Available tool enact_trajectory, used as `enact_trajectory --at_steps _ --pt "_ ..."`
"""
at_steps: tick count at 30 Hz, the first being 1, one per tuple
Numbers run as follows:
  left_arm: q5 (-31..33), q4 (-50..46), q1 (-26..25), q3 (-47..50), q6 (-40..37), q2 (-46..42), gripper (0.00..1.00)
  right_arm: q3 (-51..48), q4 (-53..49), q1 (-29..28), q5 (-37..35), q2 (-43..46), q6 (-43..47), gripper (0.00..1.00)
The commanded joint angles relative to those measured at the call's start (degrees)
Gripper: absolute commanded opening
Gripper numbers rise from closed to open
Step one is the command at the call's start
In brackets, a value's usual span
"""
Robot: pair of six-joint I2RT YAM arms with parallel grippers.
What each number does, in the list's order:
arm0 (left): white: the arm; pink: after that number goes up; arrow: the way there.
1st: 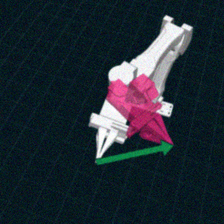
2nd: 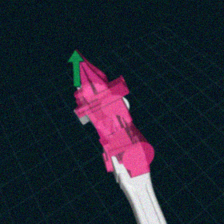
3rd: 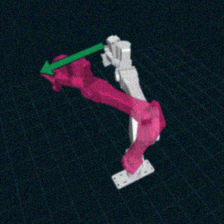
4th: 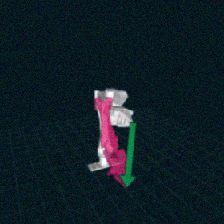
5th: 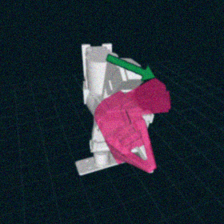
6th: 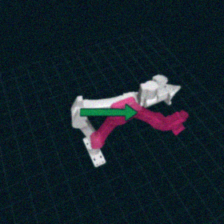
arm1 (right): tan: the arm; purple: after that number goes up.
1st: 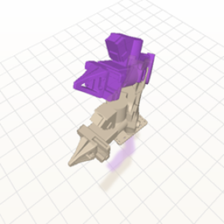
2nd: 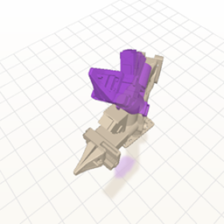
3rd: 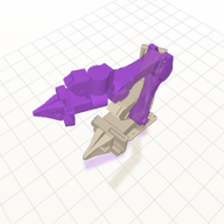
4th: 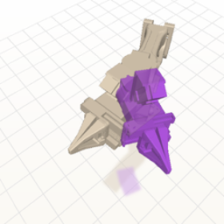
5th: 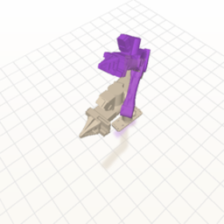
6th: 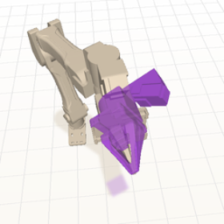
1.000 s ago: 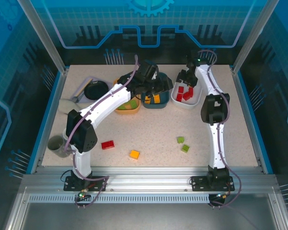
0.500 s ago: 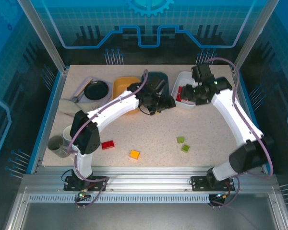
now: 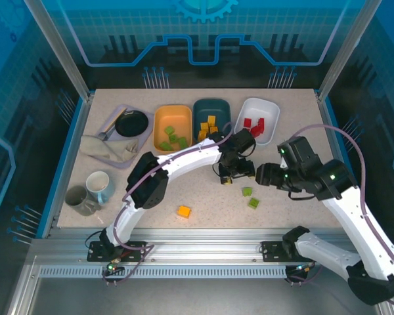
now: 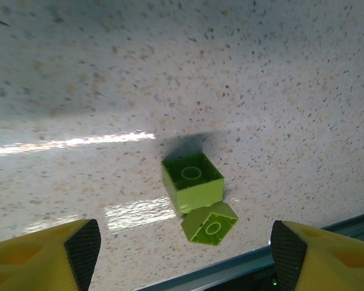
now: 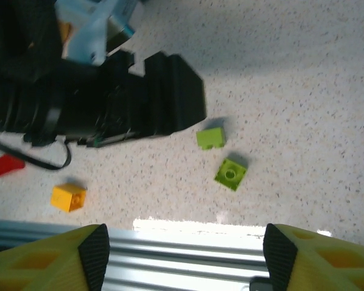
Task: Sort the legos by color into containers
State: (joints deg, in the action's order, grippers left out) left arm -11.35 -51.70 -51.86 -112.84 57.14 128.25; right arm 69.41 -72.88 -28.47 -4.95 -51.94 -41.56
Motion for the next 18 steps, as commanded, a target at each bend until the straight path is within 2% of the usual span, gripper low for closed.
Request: enact_trajectory --at_steps 1,10,18 --pt "-2.00 -3.94 -1.61 -4.94 1.27 3.59 0.78 -1.73 -3.61 -0.94 3.77 2.58 0.87 0.74" --pt "-1.30 -10.80 -3.56 -12.48 2.55 11.02 0.77 -3.37 -4.52 -1.02 6.09 6.28 1.92 0.78" --pt "-1.97 -9.38 -4.74 -13.63 4.01 13.76 0.71 -4.27 -6.00 -1.06 6.37 8.60 2.54 0.78"
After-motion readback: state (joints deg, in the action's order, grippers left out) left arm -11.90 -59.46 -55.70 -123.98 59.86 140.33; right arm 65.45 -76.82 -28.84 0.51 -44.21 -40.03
